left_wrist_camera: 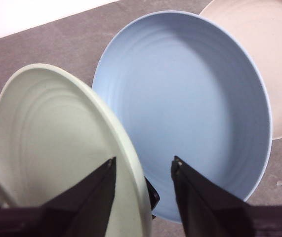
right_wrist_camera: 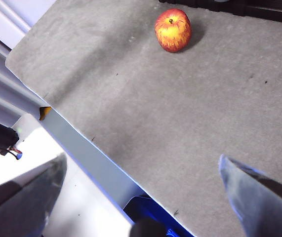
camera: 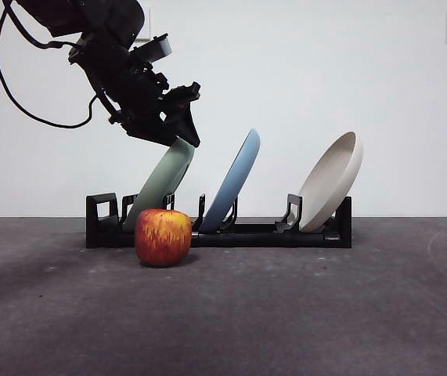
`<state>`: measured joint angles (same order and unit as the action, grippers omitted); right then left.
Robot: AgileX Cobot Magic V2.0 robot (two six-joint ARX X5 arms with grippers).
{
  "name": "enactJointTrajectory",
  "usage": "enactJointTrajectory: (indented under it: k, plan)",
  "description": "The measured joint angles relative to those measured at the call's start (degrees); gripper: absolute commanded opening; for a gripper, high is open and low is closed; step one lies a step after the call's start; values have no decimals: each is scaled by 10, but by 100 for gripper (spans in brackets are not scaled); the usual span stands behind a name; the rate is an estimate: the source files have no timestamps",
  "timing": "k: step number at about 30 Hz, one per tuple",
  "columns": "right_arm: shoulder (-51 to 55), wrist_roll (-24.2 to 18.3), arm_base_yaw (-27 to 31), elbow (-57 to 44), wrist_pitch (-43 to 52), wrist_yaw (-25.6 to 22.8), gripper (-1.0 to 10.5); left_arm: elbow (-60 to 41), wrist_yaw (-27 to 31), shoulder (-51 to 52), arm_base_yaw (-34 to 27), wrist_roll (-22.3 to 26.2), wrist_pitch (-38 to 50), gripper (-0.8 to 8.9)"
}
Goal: Take the green plate from the plate rack,put the plate on the table,take the apple from the table,put the apple in the plate
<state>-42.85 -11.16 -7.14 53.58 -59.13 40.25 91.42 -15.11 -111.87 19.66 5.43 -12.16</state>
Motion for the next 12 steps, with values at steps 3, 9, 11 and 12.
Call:
enactJointTrajectory:
  k: [3,9,11,12]
  plan:
    - [0,0,0,0,0,0,657,0,0,0,0,1,-2,116]
    - [0,0,0,0,0,0,657,0,0,0,0,1,-7,-11]
    - [0,0,0,0,0,0,658,0,-4,0,0,-3,-13,-9]
    - [0,0,0,0,0,0,657,0,-5,0,0,-4,-17,-9]
